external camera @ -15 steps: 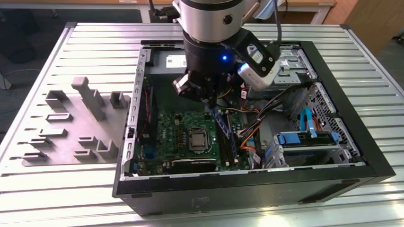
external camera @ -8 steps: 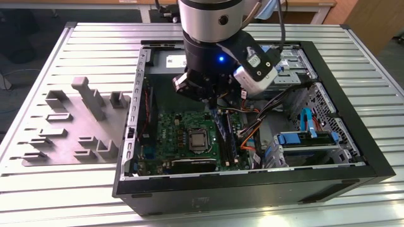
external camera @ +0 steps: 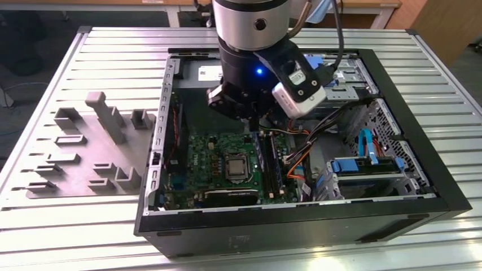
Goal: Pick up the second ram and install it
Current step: 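Insert the second ram into the second slot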
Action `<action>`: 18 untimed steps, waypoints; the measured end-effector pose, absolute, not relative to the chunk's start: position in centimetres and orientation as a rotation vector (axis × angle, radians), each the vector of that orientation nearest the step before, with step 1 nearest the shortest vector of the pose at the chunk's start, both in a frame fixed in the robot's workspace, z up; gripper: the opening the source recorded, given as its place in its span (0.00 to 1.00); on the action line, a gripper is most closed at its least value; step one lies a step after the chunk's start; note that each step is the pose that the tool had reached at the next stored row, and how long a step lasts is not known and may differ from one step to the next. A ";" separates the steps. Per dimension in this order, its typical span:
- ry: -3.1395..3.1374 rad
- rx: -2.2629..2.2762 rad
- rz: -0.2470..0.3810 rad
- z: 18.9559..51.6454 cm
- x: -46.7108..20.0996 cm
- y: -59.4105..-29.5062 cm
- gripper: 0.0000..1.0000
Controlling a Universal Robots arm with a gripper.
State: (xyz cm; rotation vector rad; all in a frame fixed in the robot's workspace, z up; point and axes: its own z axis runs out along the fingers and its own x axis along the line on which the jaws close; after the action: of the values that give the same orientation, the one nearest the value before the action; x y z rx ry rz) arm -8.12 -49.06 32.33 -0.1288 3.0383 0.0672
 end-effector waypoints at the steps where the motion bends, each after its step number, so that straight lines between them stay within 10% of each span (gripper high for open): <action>1: 3.039 -0.101 0.066 32.3 -8.1 -49.1 0.12; 18: 3.084 -0.014 0.063 32.3 -8.1 -49.1 0.12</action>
State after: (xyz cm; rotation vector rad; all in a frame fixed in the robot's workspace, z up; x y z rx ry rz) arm -8.10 -49.06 32.25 -0.0145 3.0844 0.0625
